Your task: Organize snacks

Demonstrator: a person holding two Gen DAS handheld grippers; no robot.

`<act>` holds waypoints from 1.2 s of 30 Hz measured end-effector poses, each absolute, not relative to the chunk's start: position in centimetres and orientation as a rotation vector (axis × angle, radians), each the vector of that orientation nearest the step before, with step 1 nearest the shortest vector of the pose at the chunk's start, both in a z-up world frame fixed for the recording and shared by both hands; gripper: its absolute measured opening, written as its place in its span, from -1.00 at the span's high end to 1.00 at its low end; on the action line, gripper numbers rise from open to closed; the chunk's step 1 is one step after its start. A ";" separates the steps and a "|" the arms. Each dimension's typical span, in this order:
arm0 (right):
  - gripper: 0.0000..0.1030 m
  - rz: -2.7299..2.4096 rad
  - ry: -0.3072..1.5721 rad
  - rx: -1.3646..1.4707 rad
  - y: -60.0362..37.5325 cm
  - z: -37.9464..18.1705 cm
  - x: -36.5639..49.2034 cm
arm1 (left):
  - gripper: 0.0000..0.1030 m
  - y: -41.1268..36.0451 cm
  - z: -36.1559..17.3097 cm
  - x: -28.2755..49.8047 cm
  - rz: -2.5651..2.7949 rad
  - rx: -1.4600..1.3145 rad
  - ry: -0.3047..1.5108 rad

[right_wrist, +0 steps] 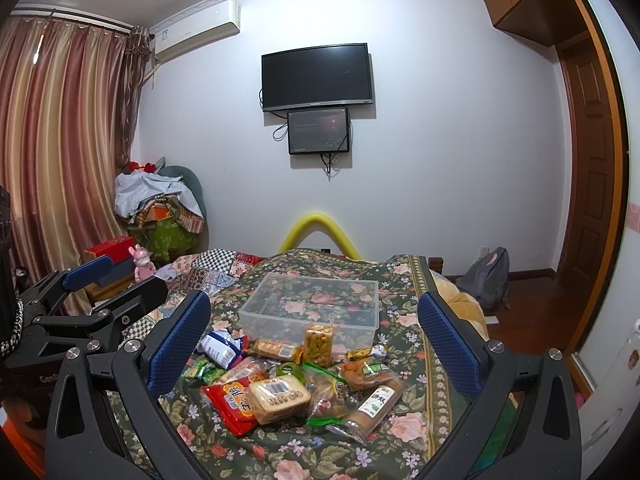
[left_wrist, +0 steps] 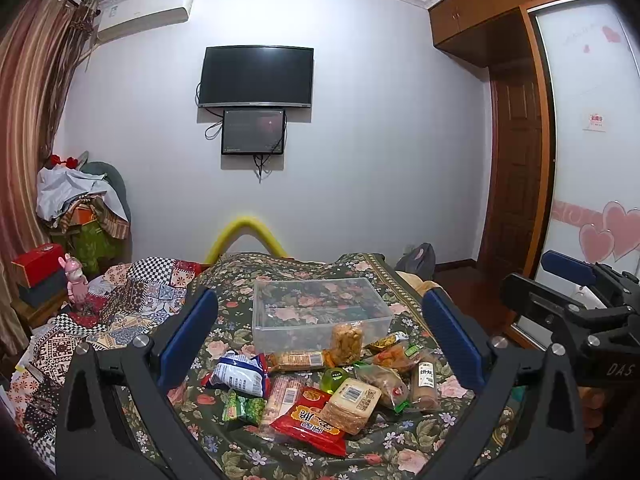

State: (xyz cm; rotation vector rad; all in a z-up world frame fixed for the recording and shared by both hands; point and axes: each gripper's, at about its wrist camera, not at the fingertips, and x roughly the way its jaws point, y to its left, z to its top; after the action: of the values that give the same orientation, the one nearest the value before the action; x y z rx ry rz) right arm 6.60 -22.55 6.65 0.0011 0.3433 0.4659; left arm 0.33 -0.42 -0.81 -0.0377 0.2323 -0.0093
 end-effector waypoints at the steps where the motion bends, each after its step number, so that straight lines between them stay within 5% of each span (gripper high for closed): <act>1: -1.00 0.465 0.343 0.002 -22.6 6.7 6.6 | -1.00 -0.4 -0.8 0.3 -0.009 -0.038 0.232; 19: -1.00 0.465 0.381 0.024 -22.6 5.6 7.7 | -1.00 -0.2 -1.7 1.2 -0.017 -0.028 0.254; 24: -0.98 0.465 0.431 0.043 -22.7 4.6 9.0 | -0.78 0.4 -2.4 2.4 -0.027 -0.031 0.290; 36: -0.45 0.463 0.621 0.076 -23.3 0.2 13.1 | -0.41 4.1 -8.3 7.4 -0.007 -0.028 0.527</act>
State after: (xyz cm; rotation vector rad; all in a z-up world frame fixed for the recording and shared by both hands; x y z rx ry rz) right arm 13.07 -23.25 0.20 0.0758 0.6212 0.4626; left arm 7.40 4.09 -8.32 -0.0282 0.5274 -0.0066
